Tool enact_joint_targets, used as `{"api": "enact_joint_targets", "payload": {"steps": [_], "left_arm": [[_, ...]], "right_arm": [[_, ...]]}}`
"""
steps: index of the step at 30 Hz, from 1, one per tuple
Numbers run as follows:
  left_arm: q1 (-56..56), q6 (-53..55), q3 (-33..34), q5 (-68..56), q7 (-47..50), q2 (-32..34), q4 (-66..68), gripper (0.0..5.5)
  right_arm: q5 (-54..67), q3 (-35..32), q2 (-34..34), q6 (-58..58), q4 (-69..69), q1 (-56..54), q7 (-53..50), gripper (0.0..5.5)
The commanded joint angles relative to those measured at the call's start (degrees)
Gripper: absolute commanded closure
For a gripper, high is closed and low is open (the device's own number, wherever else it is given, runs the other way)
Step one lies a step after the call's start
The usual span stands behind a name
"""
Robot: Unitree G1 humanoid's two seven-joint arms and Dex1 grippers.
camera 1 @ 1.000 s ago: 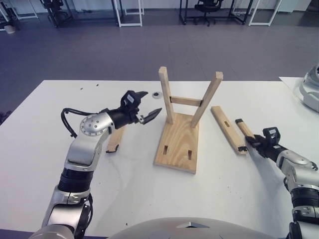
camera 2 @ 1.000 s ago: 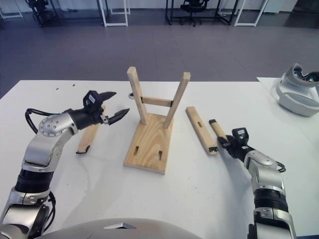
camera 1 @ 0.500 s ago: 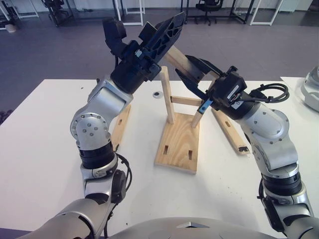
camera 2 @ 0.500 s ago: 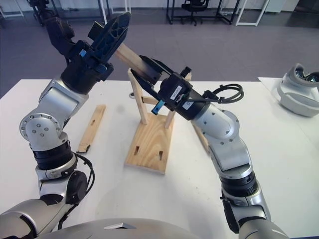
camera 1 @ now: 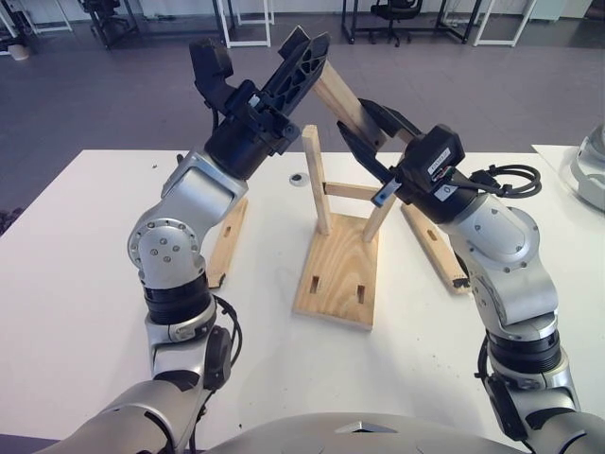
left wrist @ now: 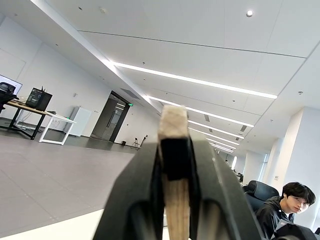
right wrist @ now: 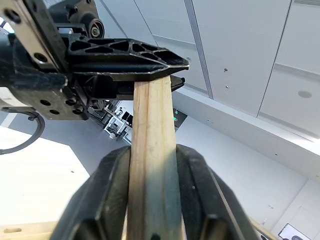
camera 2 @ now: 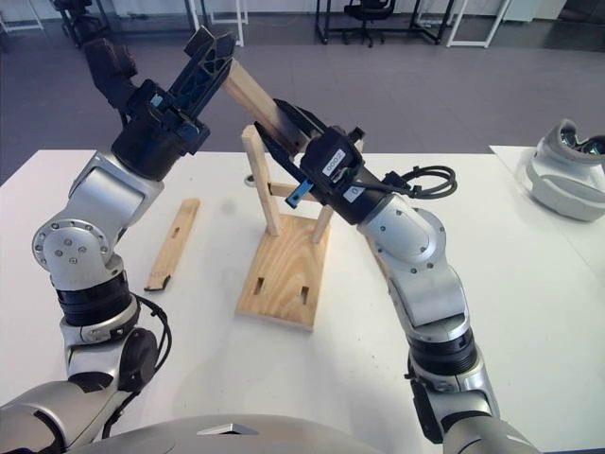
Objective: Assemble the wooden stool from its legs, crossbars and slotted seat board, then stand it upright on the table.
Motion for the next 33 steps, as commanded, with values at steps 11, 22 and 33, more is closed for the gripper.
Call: {"api": "enact_joint_targets", "payload": {"steps": [11, 22, 33], "left_arm": [[15.99, -16.94, 7.07, 26.21, -13.57, 15.53, 27.55, 5.09], [15.09, -25.55, 10.58, 32.81, -15.60, 13.65, 43.90, 5.09], [14.50, -26.05, 10.99, 34.66, -15.45, 12.34, 48.21, 5.09]], "right_arm": [[-1.63, -3.20, -2.24, -0.50, 1.88, 17.14, -0.13, 2.97], [-3.27, -3.43, -0.03, -8.94, 12.05, 24.06, -1.67, 2.97], [-2.99, -2.84, 0.76, -9.44, 13.14, 23.86, -2.03, 2.97]]}}
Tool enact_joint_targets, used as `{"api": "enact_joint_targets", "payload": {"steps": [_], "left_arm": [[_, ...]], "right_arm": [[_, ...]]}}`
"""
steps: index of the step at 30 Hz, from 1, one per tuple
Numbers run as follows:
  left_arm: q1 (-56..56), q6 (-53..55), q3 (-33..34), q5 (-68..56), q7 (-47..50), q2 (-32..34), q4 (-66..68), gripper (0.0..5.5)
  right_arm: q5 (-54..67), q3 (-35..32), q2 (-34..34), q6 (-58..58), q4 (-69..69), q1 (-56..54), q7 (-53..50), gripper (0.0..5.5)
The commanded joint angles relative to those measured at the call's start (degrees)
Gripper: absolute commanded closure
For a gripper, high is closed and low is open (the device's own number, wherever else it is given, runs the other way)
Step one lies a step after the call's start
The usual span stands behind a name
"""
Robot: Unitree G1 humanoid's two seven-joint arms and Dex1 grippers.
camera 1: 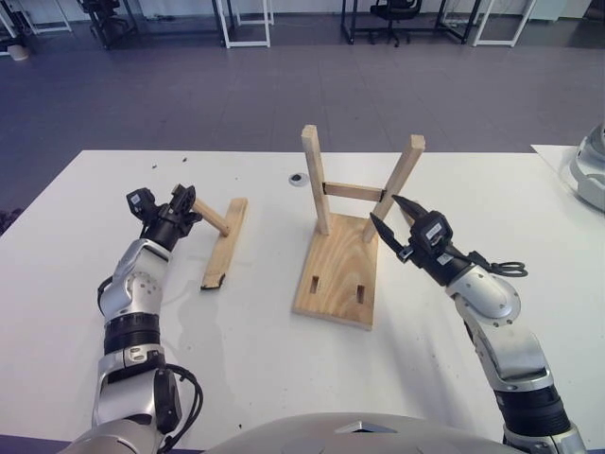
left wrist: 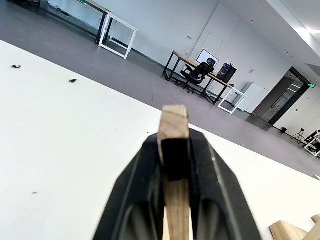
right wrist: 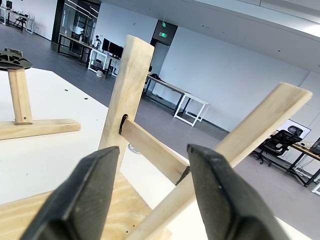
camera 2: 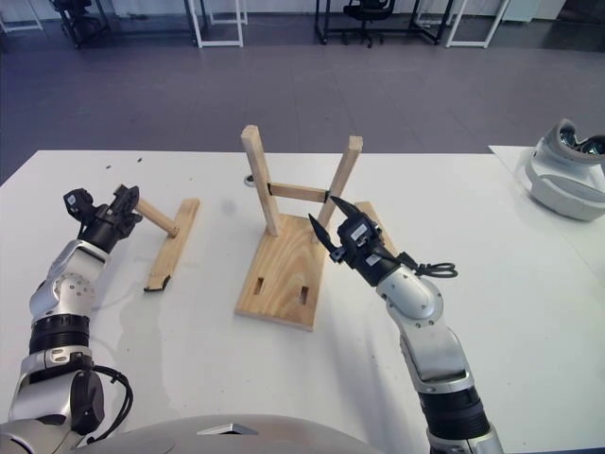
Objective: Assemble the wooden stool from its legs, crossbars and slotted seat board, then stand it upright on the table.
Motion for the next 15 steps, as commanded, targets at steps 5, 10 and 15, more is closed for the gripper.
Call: {"api": "enact_joint_targets", "payload": {"steps": [5, 10, 15], "left_arm": [[-0.19, -0.82, -0.84, 4.35, 1.90, 0.16, 1.90, 5.09], [3.38, -0.05, -5.20, 10.46, 6.28, -0.83, -2.09, 5.09], [7.24, 0.51, -12.53, 18.02, 7.62, -0.86, -3.87, 5.09]], "right_arm": [[-0.90, 0.16, 0.57, -0.38, 0.55, -0.39, -0.48, 2.97], [-1.87, 0.24, 0.30, -0.40, 0.32, -0.82, -0.69, 2.97], [-3.40, 0.37, 0.16, -0.44, 0.04, -1.18, -0.63, 2.97]]}}
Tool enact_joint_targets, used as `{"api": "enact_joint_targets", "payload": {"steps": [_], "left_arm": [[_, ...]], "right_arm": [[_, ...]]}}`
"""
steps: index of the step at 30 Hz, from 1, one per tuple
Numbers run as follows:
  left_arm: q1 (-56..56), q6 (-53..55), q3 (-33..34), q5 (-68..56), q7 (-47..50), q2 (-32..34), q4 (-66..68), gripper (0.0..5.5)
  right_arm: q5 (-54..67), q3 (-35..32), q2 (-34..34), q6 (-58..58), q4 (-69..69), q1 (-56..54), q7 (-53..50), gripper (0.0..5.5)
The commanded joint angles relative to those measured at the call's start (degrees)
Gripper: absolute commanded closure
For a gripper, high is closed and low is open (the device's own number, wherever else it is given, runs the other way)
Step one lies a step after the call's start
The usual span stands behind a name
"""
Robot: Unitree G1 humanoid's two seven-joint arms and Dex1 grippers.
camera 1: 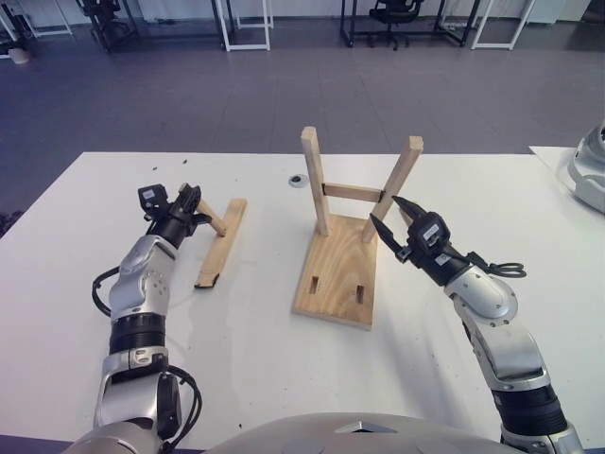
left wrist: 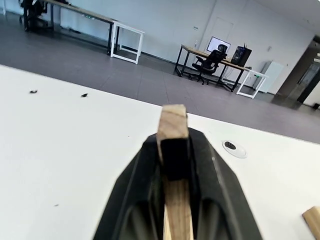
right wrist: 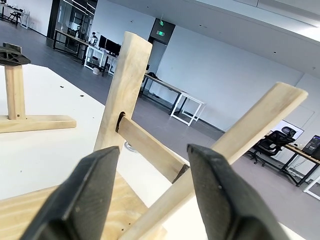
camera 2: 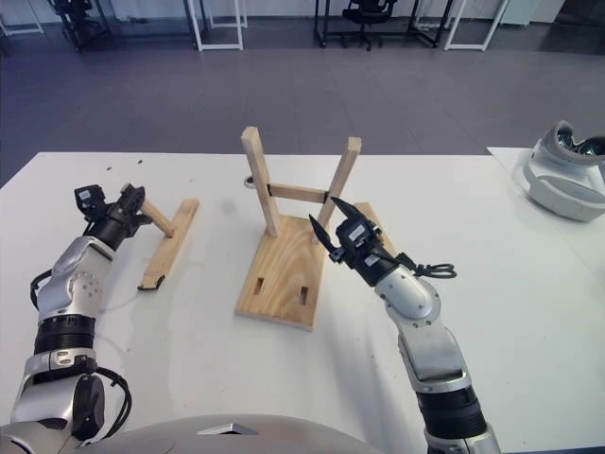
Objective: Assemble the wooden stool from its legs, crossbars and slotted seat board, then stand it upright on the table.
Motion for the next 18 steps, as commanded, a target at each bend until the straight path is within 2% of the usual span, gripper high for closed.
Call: {"api": "enact_joint_targets", "payload": {"steps": [1, 9, 13, 18], "left_arm": [[6.42, 2.54, -6.27, 7.97, 1.65, -0.69, 2.57, 5.09], [9.53, 0.05, -9.74, 12.32, 1.50, -1.77, 6.51, 5.09], [6.17, -1.91, -5.48, 6.19, -0.48, -2.15, 0.57, 5.09], [1.29, 0.40, -3.95, 4.88, -4.82, 1.64, -1.66, 4.10]], "right_arm": [[-1.34, 0.15, -0.28, -0.17, -0.60, -1.08, -0.31, 2.97], [-2.52, 0.45, -0.12, -0.29, -0.34, -1.78, 0.08, 2.97], [-2.61, 0.52, -0.16, -0.40, -0.36, -1.72, 0.18, 2.97], [-2.84, 0.83, 0.24, -0.86, 0.58, -2.37, -0.08, 2.97]]}}
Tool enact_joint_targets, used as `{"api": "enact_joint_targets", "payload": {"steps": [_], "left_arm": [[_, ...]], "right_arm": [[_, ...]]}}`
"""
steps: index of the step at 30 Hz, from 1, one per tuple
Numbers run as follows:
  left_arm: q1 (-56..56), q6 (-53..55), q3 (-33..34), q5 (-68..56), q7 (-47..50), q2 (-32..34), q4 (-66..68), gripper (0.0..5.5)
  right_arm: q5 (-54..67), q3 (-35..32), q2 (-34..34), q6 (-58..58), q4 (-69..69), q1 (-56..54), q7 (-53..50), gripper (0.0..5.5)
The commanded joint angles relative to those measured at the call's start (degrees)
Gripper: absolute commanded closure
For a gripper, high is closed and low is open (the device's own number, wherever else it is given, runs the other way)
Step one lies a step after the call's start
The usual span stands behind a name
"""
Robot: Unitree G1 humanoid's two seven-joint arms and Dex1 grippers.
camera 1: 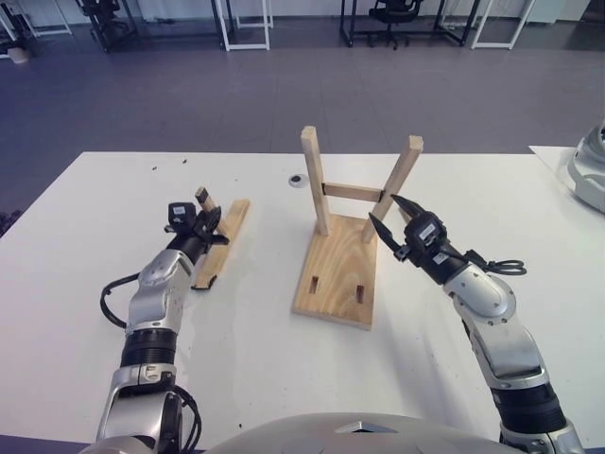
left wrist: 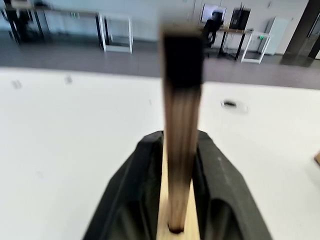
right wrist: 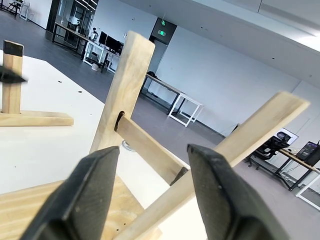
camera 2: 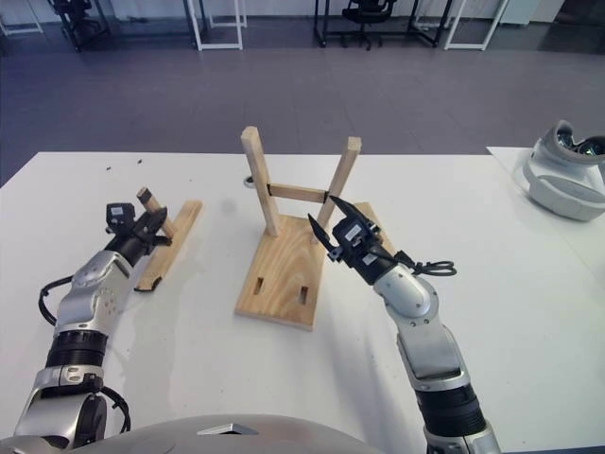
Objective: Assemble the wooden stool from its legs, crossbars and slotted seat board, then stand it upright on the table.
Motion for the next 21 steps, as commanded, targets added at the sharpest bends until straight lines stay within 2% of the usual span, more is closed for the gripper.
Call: {"api": "enact_joint_targets", "payload": {"steps": [1, 8, 15, 16, 21], "left_arm": [[-2.03, 4.44, -0.59, 0.18, -3.82, 3.82, -2.18, 3.90], [5.38, 24.07, -3.40, 1.99, -3.09, 9.71, -15.82, 2.76], [8.98, 28.97, -5.33, 3.89, -2.27, 9.17, -17.09, 1.68], [9.45, 28.73, -5.97, 4.73, -2.33, 9.66, -16.84, 1.68], [9.87, 27.54, -7.57, 7.57, -3.17, 10.50, -15.65, 2.56]], "right_arm": [[-0.53, 0.25, 0.22, -0.65, 0.89, -1.31, -0.19, 2.97], [-3.22, 1.13, -0.46, -0.87, 3.08, -0.57, -0.66, 2.97], [-4.28, 2.46, -0.16, -0.71, 2.74, 0.18, -0.23, 2.97], [-4.34, 2.48, -0.16, -0.66, 2.67, 0.21, -0.21, 2.97], [-4.71, 2.74, 0.11, -0.51, 2.64, 0.32, -0.57, 2.97]]}}
